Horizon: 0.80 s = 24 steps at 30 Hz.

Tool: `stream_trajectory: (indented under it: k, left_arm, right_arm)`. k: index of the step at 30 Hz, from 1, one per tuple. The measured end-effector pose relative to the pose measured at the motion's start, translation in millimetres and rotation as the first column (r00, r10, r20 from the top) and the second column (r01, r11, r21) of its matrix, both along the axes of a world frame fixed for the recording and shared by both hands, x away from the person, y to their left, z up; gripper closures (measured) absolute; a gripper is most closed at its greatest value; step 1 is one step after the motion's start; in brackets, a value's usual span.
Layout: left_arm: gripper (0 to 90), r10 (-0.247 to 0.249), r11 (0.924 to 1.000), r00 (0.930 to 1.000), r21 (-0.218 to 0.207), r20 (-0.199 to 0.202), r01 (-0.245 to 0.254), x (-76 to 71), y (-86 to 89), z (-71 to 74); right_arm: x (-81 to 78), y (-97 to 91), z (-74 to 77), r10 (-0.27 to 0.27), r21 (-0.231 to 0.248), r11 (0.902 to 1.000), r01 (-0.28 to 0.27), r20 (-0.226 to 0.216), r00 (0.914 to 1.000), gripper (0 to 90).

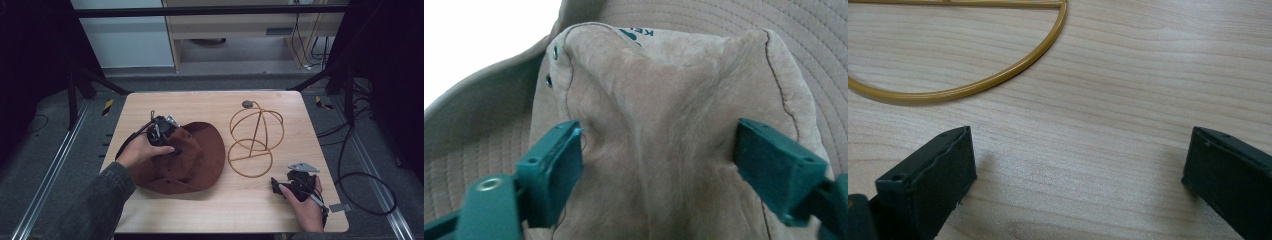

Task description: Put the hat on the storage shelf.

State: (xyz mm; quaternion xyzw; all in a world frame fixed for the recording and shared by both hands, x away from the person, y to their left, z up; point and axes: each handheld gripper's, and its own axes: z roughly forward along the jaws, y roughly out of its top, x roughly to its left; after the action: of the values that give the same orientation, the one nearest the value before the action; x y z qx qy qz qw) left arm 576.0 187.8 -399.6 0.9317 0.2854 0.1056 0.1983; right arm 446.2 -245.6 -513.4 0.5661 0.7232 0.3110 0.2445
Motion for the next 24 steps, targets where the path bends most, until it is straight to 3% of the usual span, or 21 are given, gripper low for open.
stream_trajectory:
  k: [6, 15, 20, 24]
  left_arm:
    - [37.9, -0.006, 1.0, 1.0, 0.005, -0.007, 0.006, -0.8, -2.6, -3.7]
    - [72.1, -0.01, 1.0, 1.0, 0.002, -0.002, 0.01, -1.6, -2.5, -3.9]
    - [83.9, -0.015, 0.9998, 0.9999, -0.012, -0.004, 0.015, -2.1, -0.8, -1.0]
    - [87.3, -0.012, 0.9992, 0.9999, -0.037, 0.012, 0.013, -4.1, 1.4, 4.3]
  right_arm:
    - [0.0, 0.0, 0.0, 0.0, 0.0, 1.0, 0.0, 0.0, 1.0, 0.5]
    - [-0.1, -0.1, 0.0, 0.001, 0.0, 1.0, -0.001, 0.0, 1.0, 0.5]
    - [-0.1, -0.3, 0.0, 0.002, 0.001, 1.0, -0.002, 0.0, 1.0, 0.6]
    - [-0.1, -0.3, 0.0, 0.003, 0.001, 1.0, -0.003, 0.0, 1.0, 0.6]
